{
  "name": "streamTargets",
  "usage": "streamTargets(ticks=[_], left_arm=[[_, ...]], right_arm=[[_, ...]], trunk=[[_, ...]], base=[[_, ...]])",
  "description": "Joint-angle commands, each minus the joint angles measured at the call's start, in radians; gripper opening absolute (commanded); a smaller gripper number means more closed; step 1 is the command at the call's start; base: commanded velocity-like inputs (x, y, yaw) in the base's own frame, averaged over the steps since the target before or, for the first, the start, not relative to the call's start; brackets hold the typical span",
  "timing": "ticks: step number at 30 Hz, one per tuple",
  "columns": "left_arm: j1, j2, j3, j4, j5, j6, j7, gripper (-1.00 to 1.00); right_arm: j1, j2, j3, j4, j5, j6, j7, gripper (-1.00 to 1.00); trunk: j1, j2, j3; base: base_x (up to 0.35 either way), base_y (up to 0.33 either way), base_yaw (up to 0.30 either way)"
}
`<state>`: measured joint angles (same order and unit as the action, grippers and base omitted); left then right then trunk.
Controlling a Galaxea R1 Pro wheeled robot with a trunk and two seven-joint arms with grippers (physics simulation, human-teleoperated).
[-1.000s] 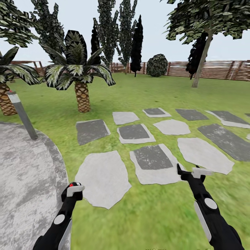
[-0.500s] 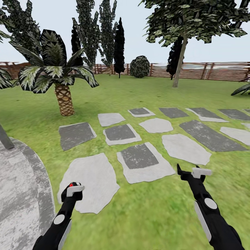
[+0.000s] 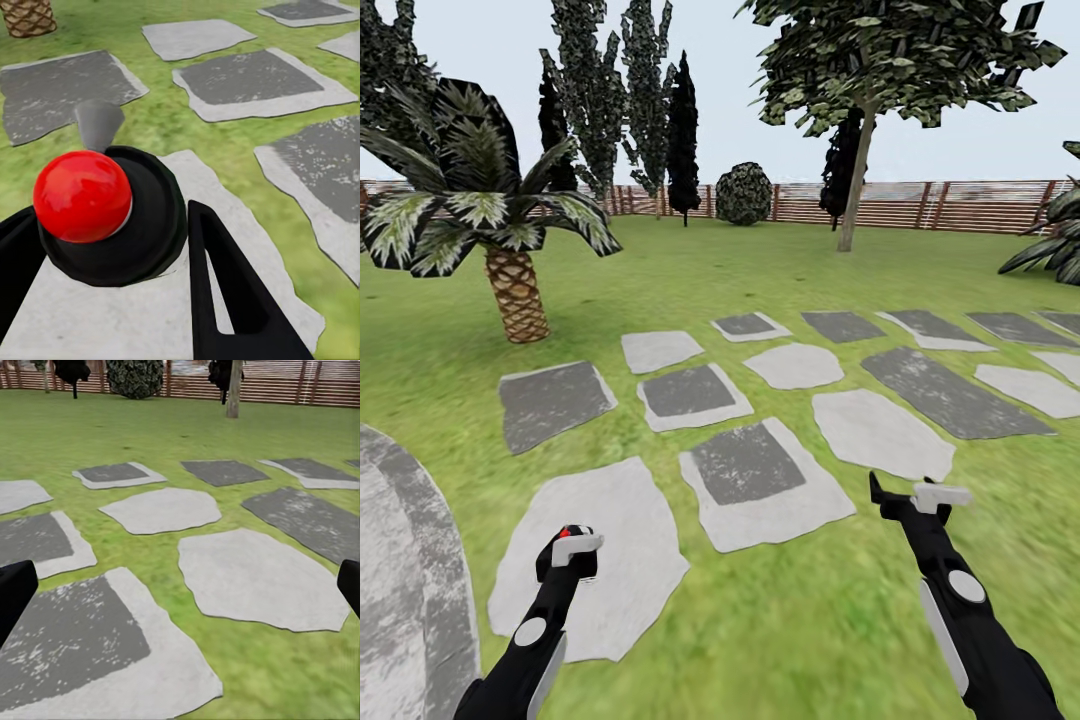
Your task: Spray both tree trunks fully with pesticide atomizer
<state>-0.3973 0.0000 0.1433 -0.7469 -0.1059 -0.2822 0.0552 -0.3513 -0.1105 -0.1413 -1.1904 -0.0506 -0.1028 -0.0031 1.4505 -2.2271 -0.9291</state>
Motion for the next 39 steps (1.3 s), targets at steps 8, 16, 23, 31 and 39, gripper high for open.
streamTargets(ticks=[8,16,23,31,39], left_arm=[[0.000,-0.001,-0.007,-0.006,-0.002,-0.003,-0.002,-1.00],[0.122,0.019,0.012,-0.045,-0.003,-0.057,-0.003,-1.00],[0.212,0.016,0.020,0.029,-0.004,-0.175,-0.002,-1.00],[0.222,0.013,0.016,0.103,-0.009,-0.236,-0.004,-1.00],[0.222,0.018,0.020,0.101,-0.012,-0.238,-0.005,-1.00]], right_arm=[[0.001,0.003,0.000,0.064,0.001,-0.008,-0.001,1.00],[0.062,0.000,0.000,0.491,0.001,-0.358,-0.001,1.00],[0.073,0.010,0.002,0.857,-0.002,-0.645,0.000,1.00],[0.074,0.021,0.004,0.913,0.000,-0.667,0.006,1.00],[0.074,0.022,0.005,0.914,0.001,-0.668,0.009,1.00]], trunk=[[0.000,0.000,0.000],[0.000,0.000,0.000],[0.000,0.000,0.000],[0.000,0.000,0.000],[0.000,0.000,0.000]], base=[[0.337,0.000,0.000],[0.337,0.000,0.000],[0.337,0.000,0.000],[0.338,0.000,0.000],[0.339,0.000,0.000]])
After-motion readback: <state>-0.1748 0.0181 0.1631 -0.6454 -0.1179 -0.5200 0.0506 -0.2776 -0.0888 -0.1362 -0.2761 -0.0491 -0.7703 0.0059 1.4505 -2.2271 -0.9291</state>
